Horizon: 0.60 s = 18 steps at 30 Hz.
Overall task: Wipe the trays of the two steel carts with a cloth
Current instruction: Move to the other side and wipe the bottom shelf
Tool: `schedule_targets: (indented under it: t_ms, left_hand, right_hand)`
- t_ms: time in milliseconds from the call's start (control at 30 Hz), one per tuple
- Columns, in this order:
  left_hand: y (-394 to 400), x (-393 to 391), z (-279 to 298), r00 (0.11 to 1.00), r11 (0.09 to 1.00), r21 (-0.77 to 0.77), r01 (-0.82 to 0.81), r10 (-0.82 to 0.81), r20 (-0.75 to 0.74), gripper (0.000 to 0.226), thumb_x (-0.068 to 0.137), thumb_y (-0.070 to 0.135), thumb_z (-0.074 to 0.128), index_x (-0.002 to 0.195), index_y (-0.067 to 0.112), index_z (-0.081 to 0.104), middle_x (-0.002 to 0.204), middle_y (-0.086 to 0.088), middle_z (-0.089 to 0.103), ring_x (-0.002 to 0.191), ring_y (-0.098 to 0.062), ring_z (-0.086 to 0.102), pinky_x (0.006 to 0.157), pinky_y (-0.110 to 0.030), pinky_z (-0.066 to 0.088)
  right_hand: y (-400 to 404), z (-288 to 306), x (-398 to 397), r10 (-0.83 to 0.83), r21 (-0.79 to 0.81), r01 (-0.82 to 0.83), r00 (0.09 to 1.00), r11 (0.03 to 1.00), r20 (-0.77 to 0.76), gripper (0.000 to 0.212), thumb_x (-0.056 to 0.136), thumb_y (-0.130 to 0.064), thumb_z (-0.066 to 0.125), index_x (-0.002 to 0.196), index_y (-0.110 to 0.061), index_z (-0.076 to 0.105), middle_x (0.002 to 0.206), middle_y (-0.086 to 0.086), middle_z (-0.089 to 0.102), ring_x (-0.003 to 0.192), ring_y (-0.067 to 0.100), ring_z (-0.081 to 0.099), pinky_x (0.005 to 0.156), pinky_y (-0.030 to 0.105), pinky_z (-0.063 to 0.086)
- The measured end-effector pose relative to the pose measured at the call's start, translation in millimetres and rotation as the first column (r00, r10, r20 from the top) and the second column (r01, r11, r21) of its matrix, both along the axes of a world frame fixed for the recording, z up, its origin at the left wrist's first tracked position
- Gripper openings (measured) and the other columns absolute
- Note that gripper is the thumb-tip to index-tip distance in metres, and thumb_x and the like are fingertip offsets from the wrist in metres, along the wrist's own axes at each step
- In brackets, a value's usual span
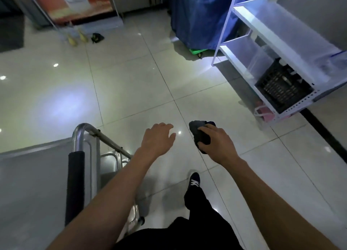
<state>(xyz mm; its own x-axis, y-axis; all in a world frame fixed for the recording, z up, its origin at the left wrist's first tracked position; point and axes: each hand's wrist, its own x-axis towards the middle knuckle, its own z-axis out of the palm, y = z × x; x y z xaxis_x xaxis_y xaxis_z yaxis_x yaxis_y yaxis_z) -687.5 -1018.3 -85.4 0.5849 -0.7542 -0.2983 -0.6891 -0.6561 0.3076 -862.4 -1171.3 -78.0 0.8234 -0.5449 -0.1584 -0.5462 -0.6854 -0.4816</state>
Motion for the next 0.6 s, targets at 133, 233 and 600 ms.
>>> schedule_targets:
  t_ms: [133, 233, 600]
  left_hand:
    - [-32, 47, 8, 0.995, 0.994, 0.037, -0.099, 0.098, 0.033, 0.046, 0.102, 0.047, 0.041, 0.143, 0.029, 0.048, 0.139, 0.001, 0.056, 0.125, -0.022, 0.052, 0.099, -0.040, 0.038]
    - [-39, 88, 15, 0.975, 0.975, 0.030, -0.219, 0.218, 0.040, 0.045, 0.101, 0.046, 0.042, 0.143, 0.028, 0.048, 0.139, 0.001, 0.057, 0.124, -0.022, 0.052, 0.099, -0.041, 0.040]
    - [-20, 264, 8, 0.815, 0.812, -0.068, -0.580, 0.578, -0.042, 0.045, 0.102, 0.044, 0.043, 0.142, 0.027, 0.049, 0.137, 0.001, 0.057, 0.124, -0.022, 0.052, 0.100, -0.041, 0.043]
  right_hand:
    - [-50, 0, 74, 0.147, 0.002, -0.147, 0.989, 0.989, -0.013, 0.053, 0.087, -0.035, 0.068, 0.138, -0.025, 0.055, 0.140, -0.002, 0.054, 0.114, 0.027, 0.054, 0.093, 0.044, 0.050]
    - [-73, 5, 137, 0.262, -0.012, -0.262, 0.965, 0.965, -0.031, 0.052, 0.087, -0.036, 0.066, 0.137, -0.025, 0.055, 0.139, -0.003, 0.054, 0.112, 0.025, 0.054, 0.092, 0.043, 0.050]
    - [-87, 7, 378, 0.556, -0.009, -0.557, 0.830, 0.831, -0.034, 0.053, 0.086, -0.033, 0.069, 0.137, -0.024, 0.057, 0.143, -0.003, 0.052, 0.113, 0.025, 0.052, 0.093, 0.043, 0.049]
